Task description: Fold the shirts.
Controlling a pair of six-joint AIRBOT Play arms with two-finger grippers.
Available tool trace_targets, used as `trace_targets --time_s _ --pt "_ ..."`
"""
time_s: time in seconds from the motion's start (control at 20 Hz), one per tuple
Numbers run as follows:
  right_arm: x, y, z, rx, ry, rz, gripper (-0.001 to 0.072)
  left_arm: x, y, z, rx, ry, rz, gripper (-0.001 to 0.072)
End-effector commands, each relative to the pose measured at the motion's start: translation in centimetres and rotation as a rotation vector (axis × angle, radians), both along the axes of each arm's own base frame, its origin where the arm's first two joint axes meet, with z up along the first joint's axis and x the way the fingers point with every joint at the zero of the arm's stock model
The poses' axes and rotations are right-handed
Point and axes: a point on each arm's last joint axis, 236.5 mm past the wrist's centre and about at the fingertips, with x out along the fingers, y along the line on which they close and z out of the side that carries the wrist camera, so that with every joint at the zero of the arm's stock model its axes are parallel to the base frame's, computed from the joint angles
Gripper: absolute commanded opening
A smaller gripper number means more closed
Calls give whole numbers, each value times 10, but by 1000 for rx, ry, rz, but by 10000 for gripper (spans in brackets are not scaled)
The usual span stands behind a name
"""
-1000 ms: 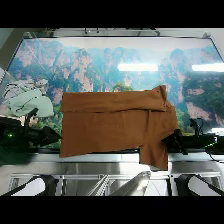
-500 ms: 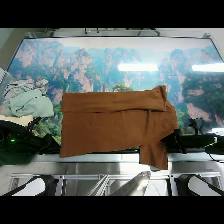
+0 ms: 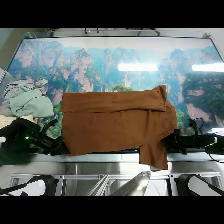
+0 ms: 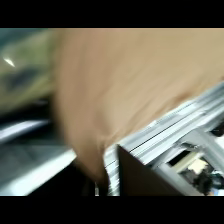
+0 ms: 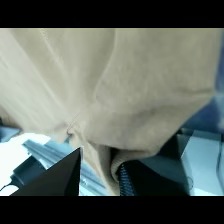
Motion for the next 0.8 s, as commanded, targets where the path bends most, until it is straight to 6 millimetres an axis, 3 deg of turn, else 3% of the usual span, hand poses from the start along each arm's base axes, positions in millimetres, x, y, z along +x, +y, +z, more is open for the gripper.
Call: trace_targets --time_s 0.0,0.1,0.25,0.4,0.55,0.75 --pt "-6 6 7 40 26 13 282 -2 -26 9 -126 50 -32 65" --pt "-7 7 7 45 39 9 280 -4 -24 6 -139 62 -17 25" --pt "-7 7 7 45 39 10 18 3 -16 7 -147 57 53 24" --pt "-7 8 11 59 36 17 19 27 2 21 -133 -36 125 25" --pt "0 3 37 89 -13 46 18 64 33 60 -116 -201 220 25" --pt "21 -37 62 -20 -81 -83 19 93 93 103 -43 -387 417 25"
